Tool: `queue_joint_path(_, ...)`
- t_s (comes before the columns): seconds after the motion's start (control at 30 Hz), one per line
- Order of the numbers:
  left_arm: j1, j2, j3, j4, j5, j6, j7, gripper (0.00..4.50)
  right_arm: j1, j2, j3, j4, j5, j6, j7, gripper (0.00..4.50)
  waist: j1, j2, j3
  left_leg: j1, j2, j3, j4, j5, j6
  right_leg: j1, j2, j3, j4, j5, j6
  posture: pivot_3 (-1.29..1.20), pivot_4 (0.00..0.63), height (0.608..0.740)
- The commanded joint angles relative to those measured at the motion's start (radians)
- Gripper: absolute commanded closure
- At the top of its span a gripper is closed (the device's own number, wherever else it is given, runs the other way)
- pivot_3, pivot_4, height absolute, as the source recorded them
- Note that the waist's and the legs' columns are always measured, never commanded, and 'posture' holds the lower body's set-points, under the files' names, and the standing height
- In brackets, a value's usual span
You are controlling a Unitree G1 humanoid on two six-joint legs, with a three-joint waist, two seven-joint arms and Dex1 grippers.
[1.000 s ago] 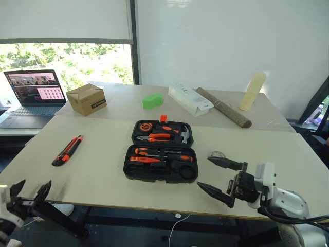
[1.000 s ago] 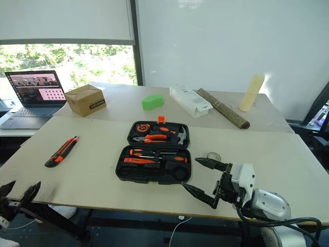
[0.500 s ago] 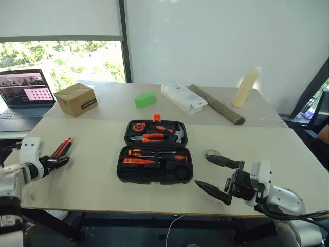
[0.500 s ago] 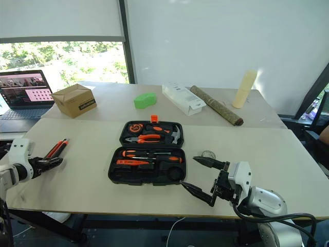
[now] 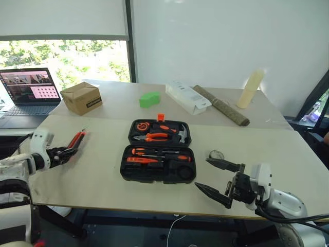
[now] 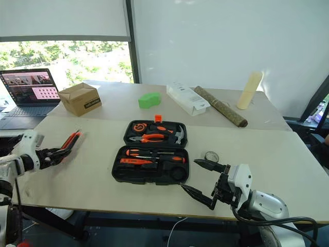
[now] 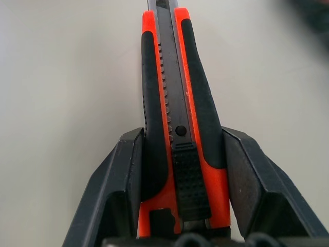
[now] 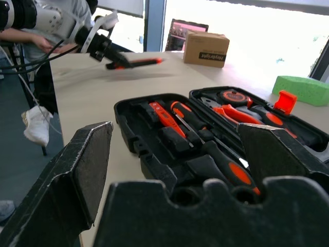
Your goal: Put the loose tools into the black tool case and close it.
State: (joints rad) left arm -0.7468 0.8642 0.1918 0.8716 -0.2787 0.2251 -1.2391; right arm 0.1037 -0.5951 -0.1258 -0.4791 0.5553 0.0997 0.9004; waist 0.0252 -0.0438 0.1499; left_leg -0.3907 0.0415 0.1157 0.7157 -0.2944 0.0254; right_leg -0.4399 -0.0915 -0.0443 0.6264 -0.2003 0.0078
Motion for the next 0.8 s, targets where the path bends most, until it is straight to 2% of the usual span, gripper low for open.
queue_joint_path(0.03,-0.066,0.000,-0.093,-0.225,-0.048,0.035,-0.253,2.70,0.018,-0.022,-0.059,-0.046,0.029,0.002,-0.002,0.00,-0.001,-0.001,0.000,0.000,0.000,0.000,0.001,0.000,0.000,0.000,0.000,0.000,-0.001,0.000,0.001,0.00,0.150,0.740)
queue_joint_path(0.07,-0.070,-0.001,-0.127,-0.260,-0.038,0.040,-0.290,2.70,0.023,-0.026,-0.065,-0.048,0.031,0.003,0.000,0.00,-0.003,-0.001,0.000,0.000,-0.001,0.000,0.001,0.000,0.001,0.001,0.000,0.002,-0.001,0.000,0.001,0.00,0.150,0.740)
queue_joint_path(0.17,-0.070,0.019,-0.330,-0.364,0.025,-0.098,-0.370,2.70,0.043,-0.036,-0.082,-0.054,0.032,0.003,0.003,0.00,-0.013,0.001,-0.001,0.003,-0.004,0.000,-0.001,-0.003,0.005,0.002,0.000,0.005,-0.001,0.000,0.003,0.00,0.150,0.740)
queue_joint_path(0.27,-0.133,-0.075,-0.437,-0.345,0.112,-0.177,-0.375,2.70,0.066,-0.031,-0.085,-0.068,0.025,-0.002,-0.008,0.00,-0.014,0.001,0.000,0.005,-0.004,-0.003,-0.002,-0.004,0.007,0.002,0.000,0.007,0.000,0.000,0.002,0.00,0.150,0.740)
queue_joint_path(0.5,-0.177,-0.194,-0.497,-0.212,0.209,-0.262,-0.354,2.70,0.116,-0.011,-0.079,-0.117,0.012,-0.005,-0.053,0.00,-0.018,0.001,0.000,0.002,-0.004,-0.006,-0.001,-0.004,0.008,0.001,0.000,0.006,0.000,0.000,0.003,0.00,0.150,0.740)
queue_joint_path(0.67,-0.173,-0.237,-0.509,-0.168,0.242,-0.328,-0.367,2.70,0.132,-0.004,-0.079,-0.129,0.004,-0.009,-0.074,0.00,-0.014,0.001,0.000,0.001,-0.005,-0.008,0.001,-0.005,0.010,0.001,-0.001,0.006,0.000,0.000,0.004,0.00,0.150,0.740)
queue_joint_path(0.8,-0.173,-0.270,-0.515,-0.180,0.247,-0.311,-0.366,2.70,0.136,-0.002,-0.076,-0.128,-0.002,-0.015,-0.080,0.00,-0.012,0.001,0.000,0.002,-0.005,-0.008,0.001,-0.006,0.012,0.002,-0.001,0.006,-0.001,-0.001,0.005,0.00,0.150,0.740)
